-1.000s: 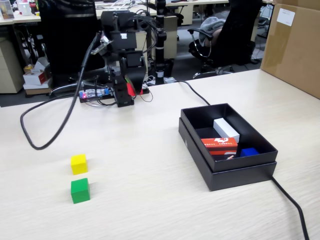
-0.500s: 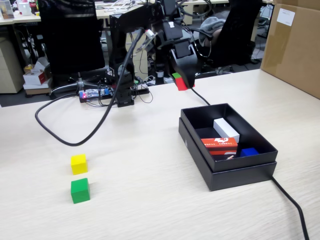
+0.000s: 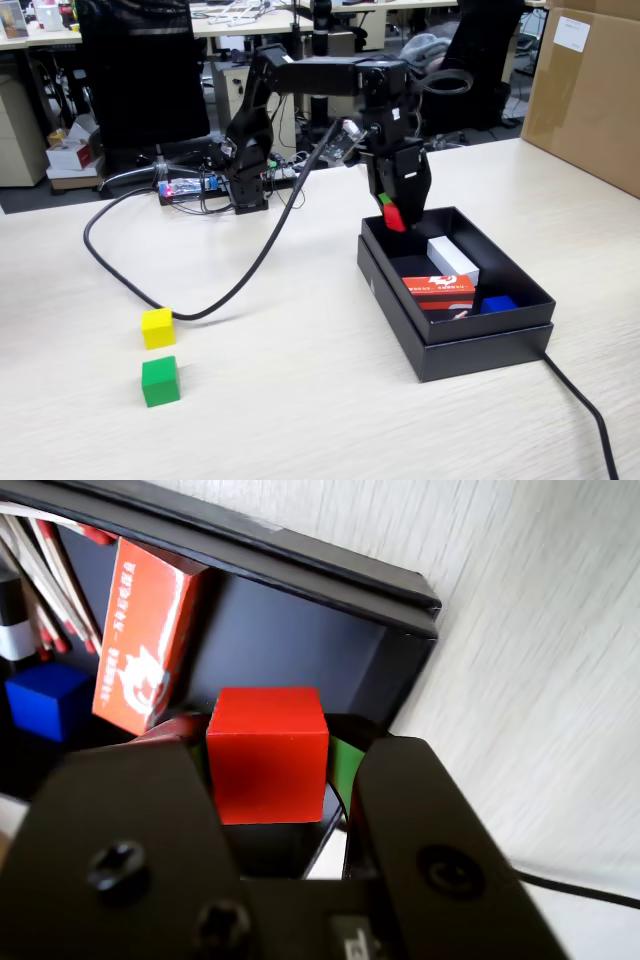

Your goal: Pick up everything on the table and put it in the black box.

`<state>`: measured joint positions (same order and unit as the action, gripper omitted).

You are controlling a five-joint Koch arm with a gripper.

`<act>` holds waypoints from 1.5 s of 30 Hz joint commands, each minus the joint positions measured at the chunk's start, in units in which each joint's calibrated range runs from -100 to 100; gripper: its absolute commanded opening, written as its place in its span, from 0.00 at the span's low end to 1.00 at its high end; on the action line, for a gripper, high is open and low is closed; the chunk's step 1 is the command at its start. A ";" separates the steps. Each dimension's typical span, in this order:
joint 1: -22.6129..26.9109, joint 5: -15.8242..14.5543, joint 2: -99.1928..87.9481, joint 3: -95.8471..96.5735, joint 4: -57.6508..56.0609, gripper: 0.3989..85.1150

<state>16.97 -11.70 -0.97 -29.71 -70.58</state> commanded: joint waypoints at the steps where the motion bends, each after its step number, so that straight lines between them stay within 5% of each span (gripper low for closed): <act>1: 0.05 -0.10 0.34 -4.01 2.11 0.06; 14: 1.03 -0.10 4.36 0.25 2.11 0.28; 22: 1.76 -0.10 0.68 -0.30 2.11 0.31; 31: 2.39 0.00 -24.67 -1.20 2.02 0.31; 36: -1.12 1.42 -35.58 -0.75 1.85 0.31; 42: -9.28 6.89 -40.85 2.51 1.85 0.31; 45: -13.82 9.62 -40.97 6.50 2.02 0.42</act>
<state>6.37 -5.20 -38.51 -23.60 -68.87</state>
